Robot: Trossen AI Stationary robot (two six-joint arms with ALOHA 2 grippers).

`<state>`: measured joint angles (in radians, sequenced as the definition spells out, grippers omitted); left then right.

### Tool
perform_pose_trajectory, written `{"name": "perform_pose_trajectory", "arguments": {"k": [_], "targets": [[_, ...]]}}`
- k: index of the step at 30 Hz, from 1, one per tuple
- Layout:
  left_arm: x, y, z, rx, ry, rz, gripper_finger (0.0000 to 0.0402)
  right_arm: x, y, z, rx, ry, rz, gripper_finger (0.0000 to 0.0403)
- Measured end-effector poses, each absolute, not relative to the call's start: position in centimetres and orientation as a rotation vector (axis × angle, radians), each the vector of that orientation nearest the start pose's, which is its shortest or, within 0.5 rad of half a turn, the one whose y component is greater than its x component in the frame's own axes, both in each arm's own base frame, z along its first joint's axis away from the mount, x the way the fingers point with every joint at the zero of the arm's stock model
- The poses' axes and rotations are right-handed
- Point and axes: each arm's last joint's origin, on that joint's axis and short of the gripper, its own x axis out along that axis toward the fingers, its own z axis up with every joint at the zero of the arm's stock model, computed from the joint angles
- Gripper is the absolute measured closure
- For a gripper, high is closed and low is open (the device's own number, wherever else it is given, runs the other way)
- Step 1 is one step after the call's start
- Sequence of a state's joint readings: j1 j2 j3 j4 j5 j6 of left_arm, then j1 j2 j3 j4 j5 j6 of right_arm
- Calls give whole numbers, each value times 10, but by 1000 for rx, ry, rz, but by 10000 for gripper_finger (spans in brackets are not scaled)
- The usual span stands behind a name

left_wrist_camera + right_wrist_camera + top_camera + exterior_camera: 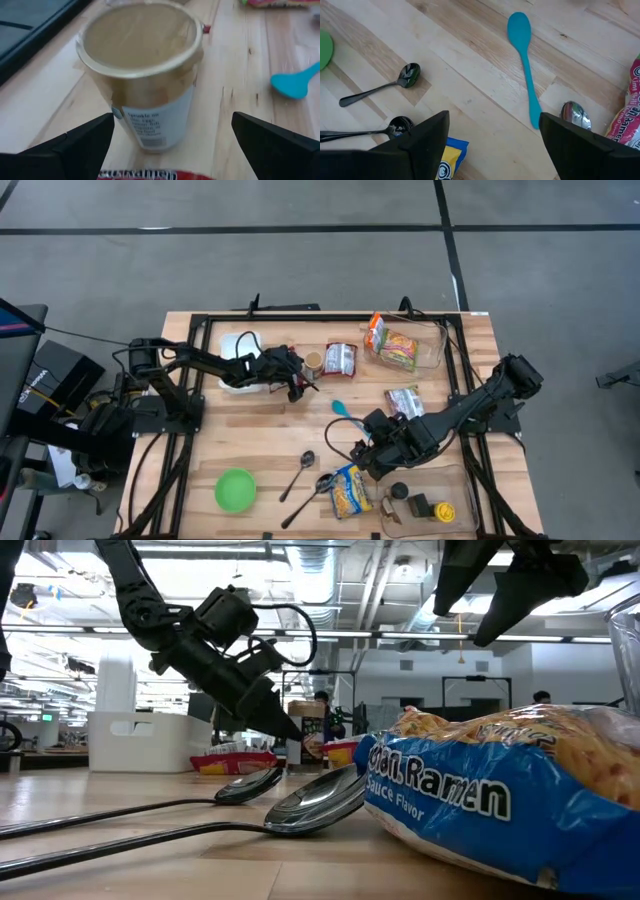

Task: Pick & Place Food Item
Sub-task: Put the golden spice bottle into the bottom transparent bin

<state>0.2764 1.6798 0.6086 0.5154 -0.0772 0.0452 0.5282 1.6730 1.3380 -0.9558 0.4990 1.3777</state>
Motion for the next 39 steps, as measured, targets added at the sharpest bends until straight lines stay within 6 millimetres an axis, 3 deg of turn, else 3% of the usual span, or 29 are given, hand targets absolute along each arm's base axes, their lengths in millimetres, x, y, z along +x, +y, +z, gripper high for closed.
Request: {"name": "perform_pose_trajectory", "arguments": {"k": [30, 39], "targets": [[291, 89, 129, -30, 558, 303, 2, 287, 151, 253, 606, 878, -692, 101], [307, 95, 118, -35, 592, 306, 2, 289, 152, 253, 621, 865, -681, 101]]}}
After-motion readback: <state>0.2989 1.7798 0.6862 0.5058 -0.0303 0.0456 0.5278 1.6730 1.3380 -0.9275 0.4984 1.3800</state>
